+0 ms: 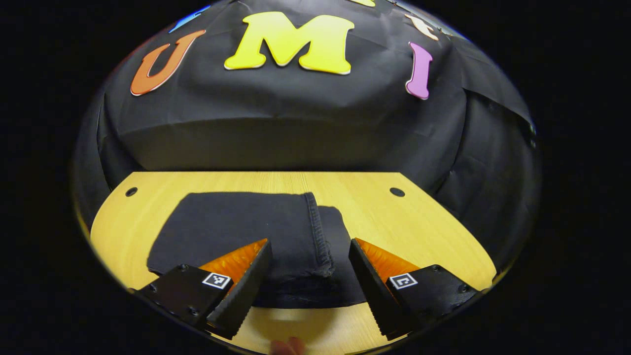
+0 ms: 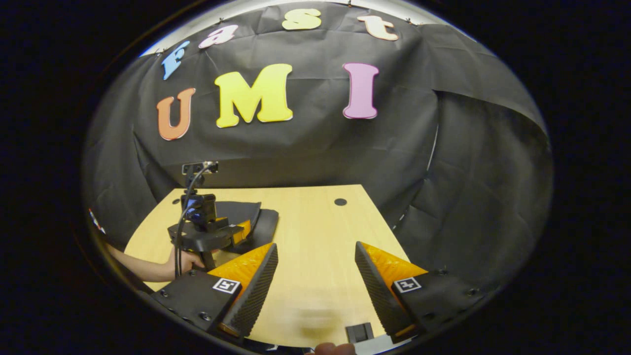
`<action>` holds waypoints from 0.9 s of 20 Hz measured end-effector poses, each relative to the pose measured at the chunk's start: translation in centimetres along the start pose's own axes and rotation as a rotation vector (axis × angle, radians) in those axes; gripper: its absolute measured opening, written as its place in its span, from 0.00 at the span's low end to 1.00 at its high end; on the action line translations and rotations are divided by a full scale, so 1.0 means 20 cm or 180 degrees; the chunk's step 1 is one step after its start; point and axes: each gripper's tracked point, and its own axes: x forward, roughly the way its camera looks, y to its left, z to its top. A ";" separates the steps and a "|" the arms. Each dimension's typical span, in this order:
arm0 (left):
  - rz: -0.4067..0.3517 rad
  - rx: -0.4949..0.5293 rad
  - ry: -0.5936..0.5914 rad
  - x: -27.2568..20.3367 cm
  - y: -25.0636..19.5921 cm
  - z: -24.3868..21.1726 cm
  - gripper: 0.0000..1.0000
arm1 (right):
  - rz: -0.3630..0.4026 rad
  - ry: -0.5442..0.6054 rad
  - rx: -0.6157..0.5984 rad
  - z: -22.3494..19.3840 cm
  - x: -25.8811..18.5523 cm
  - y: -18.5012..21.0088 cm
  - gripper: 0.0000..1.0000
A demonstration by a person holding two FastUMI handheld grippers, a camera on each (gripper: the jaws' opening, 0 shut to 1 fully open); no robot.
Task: Grasp the waist and the cuffs of the jeans and fold them to make the two legs overlap; first hold the waist and fold one-third of the jeans toward the cuffs, then hold the cuffs and fold the remaining one-third in the same direction to finish folding.
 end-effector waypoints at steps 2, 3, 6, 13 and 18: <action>0.0052 -0.0007 -0.0249 -0.14 0.07 0.18 1.00 | 0.0149 -0.0113 -0.0014 0.06 0.06 0.11 0.95; 0.0089 0.0001 -0.0369 -0.21 0.12 0.27 1.00 | 0.0232 -0.0185 -0.0021 0.10 0.08 0.17 0.96; 0.0234 -0.0039 -0.0729 -0.47 0.26 0.52 1.00 | 0.0438 -0.0440 -0.0084 0.25 0.13 0.35 0.95; 0.0682 -0.0158 -0.1214 -1.04 0.55 0.85 0.98 | 0.0512 -0.1044 -0.0097 0.55 0.12 0.66 0.94; 0.0820 -0.0094 -0.1423 -1.28 0.57 0.89 0.98 | 0.0427 -0.1330 -0.0175 0.61 0.03 0.76 0.94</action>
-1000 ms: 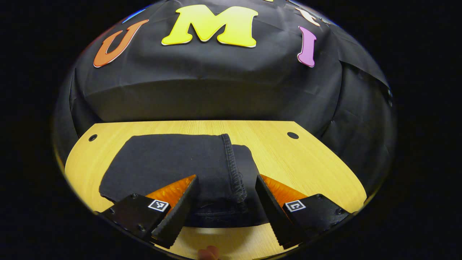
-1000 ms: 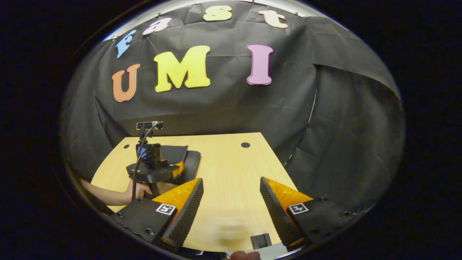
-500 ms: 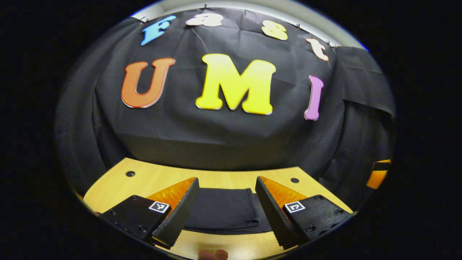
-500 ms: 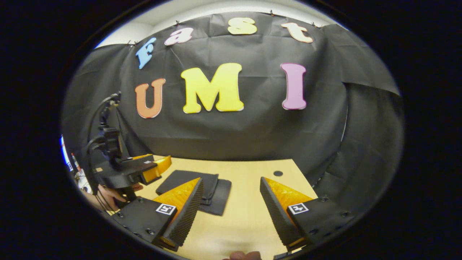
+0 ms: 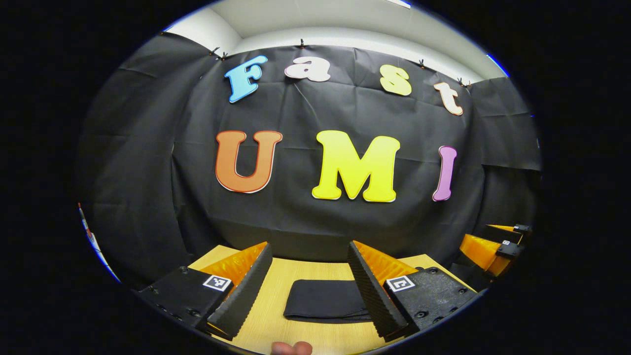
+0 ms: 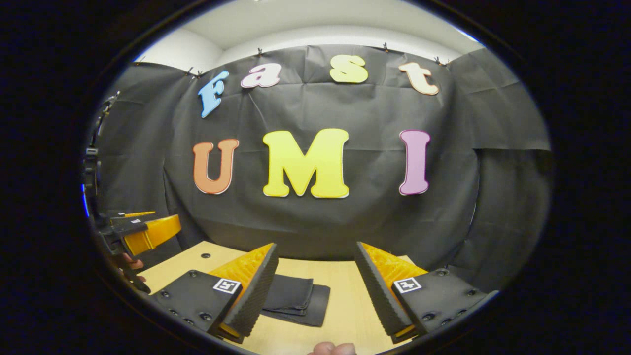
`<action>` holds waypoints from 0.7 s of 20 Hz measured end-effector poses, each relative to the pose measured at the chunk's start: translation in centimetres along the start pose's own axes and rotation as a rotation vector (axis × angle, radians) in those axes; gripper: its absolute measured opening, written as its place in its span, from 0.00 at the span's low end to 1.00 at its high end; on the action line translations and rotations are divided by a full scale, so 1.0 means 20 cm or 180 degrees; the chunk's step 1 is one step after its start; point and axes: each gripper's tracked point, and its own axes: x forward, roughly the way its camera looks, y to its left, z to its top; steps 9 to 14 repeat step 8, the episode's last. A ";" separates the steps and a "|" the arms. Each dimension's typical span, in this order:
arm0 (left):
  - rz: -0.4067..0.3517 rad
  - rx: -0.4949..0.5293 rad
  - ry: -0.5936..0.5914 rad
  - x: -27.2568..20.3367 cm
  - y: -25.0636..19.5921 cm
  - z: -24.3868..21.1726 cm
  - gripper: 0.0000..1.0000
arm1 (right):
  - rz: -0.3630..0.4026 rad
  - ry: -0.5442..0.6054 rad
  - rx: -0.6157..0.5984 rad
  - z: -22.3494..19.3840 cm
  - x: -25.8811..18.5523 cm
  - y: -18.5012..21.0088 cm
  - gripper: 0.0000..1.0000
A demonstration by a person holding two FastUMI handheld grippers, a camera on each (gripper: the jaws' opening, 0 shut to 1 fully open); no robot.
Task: Grasp the waist and the cuffs of the jeans and fold them to make the two legs overlap; first hold the waist and fold one-third of the jeans toward the cuffs, then hold the cuffs and fold the remaining one-third in the same direction to finish folding.
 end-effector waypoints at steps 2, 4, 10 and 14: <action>0.0050 -0.0026 -0.0047 -0.06 0.03 0.02 0.98 | -0.0029 -0.0054 -0.0054 0.01 -0.02 0.02 0.94; 0.0089 0.0001 -0.0095 -0.10 0.06 0.05 0.98 | -0.0024 -0.0051 -0.0058 0.01 -0.04 0.06 0.94; 0.0059 -0.0031 -0.0153 -0.13 0.06 0.09 0.88 | -0.0028 -0.0076 -0.0132 0.03 -0.07 0.11 0.96; 0.0059 -0.0031 -0.0153 -0.13 0.06 0.09 0.88 | -0.0028 -0.0076 -0.0132 0.03 -0.07 0.11 0.96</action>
